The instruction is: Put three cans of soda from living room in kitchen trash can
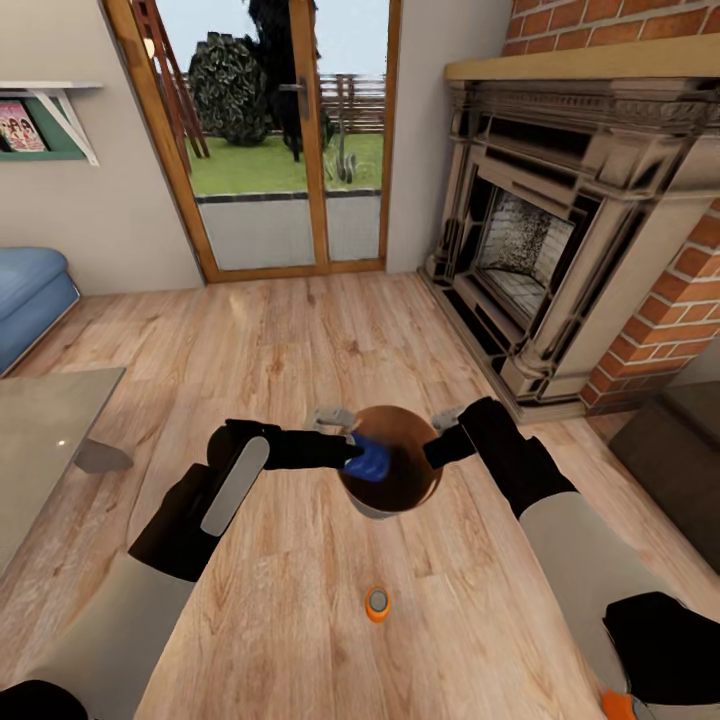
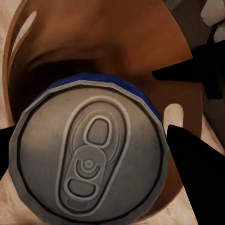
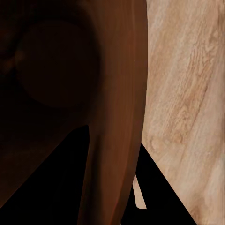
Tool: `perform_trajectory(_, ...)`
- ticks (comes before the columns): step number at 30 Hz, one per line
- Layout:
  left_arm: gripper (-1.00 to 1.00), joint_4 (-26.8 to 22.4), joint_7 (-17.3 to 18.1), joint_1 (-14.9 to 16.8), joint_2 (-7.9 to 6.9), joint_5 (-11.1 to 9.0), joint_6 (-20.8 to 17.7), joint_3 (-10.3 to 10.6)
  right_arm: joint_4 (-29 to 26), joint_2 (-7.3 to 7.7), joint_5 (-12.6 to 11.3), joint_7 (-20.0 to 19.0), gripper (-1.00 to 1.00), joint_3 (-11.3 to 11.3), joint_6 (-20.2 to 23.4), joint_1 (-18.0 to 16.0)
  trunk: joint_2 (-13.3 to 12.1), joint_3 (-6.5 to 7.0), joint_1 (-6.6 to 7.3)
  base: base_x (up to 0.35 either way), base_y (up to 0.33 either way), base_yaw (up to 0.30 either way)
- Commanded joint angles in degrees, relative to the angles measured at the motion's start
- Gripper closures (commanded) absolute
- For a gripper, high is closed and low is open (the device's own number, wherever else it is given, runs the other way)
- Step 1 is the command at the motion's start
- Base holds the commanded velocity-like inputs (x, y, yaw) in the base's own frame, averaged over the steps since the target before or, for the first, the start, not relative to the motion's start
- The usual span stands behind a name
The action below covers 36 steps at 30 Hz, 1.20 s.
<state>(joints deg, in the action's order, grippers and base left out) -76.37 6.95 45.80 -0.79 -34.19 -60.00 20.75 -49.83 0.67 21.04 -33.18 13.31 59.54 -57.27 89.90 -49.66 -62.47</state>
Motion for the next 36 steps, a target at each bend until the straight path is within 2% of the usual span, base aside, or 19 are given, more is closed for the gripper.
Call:
perform_trajectory(1, 1.00, 0.17, -0.43, -0.01, -0.01, 0.43, 0.00, 0.00, -0.01, -0.27, -1.89, -0.31, 1.00, -0.02, 0.46, -0.13, 0.00, 0.00, 0.00, 0.000, 0.000, 0.000)
perform_trajectory(2, 1.00, 0.47, -1.37, -0.01, 0.04, 0.47, 0.00, 0.01, -0.01, -1.28, -1.54, -0.31, 1.00, 0.00, 0.46, -0.34, 0.00, 0.00, 0.00, 0.000, 0.000, 0.000)
perform_trajectory(4, 1.00, 0.59, -1.77, -0.01, 0.05, 0.49, 0.00, 0.04, -0.01, -1.98, -0.67, -0.31, 1.00, -0.02, 0.46, -0.42, 0.00, 0.00, 0.00, 0.000, 0.000, 0.000)
perform_trajectory(5, 1.00, 0.78, -2.21, -0.01, 0.09, 0.51, 0.00, 0.06, -0.01, -3.16, 1.04, -0.31, 1.00, -0.07, 0.46, -0.49, 0.00, 0.00, 0.00, 0.000, 0.000, 0.000)
perform_trajectory(9, 1.00, 1.59, -2.76, -0.01, 0.15, 0.57, 0.00, 0.34, 0.01, -5.32, 2.97, -0.31, 1.00, -0.11, 0.46, -0.55, 0.00, 0.00, 0.00, 0.000, 0.000, 0.000)
perform_trajectory(16, 1.00, 2.18, -3.48, -0.01, 0.52, 0.67, 0.00, 0.94, 0.04, -6.05, 3.43, -0.31, 1.00, -0.12, 0.46, -0.56, 0.00, 0.00, 0.00, 0.000, 0.000, 0.000)
perform_trajectory(22, 1.00, 5.16, -7.64, -0.01, 2.67, 0.71, 0.00, 2.54, 0.01, -6.81, 3.48, -0.31, 1.00, -0.05, 0.46, -0.56, 0.00, 0.00, 0.00, 0.000, 0.000, 0.000)
perform_trajectory(24, 1.00, 7.11, -8.54, -0.01, 3.12, 0.76, 0.35, 3.48, 0.00, -7.00, 3.48, -0.31, 1.00, -0.04, 0.46, -0.56, 0.00, 0.00, 0.00, 0.000, 0.000, 0.000)
perform_trajectory(27, 1.00, 8.40, -8.80, -0.01, 3.25, 0.92, 1.10, 3.81, -0.01, -7.08, 3.48, -0.31, 1.00, -0.01, 0.46, -0.56, 0.00, 0.00, 0.00, 0.000, 0.000, 0.000)
perform_trajectory(36, 1.00, 10.95, -9.01, -0.01, 4.22, 5.21, 2.40, 4.02, -0.01, -7.52, 3.54, -0.31, 1.00, 0.05, 0.46, -0.56, 0.00, 0.00, 0.00, 0.000, 0.000, 0.000)
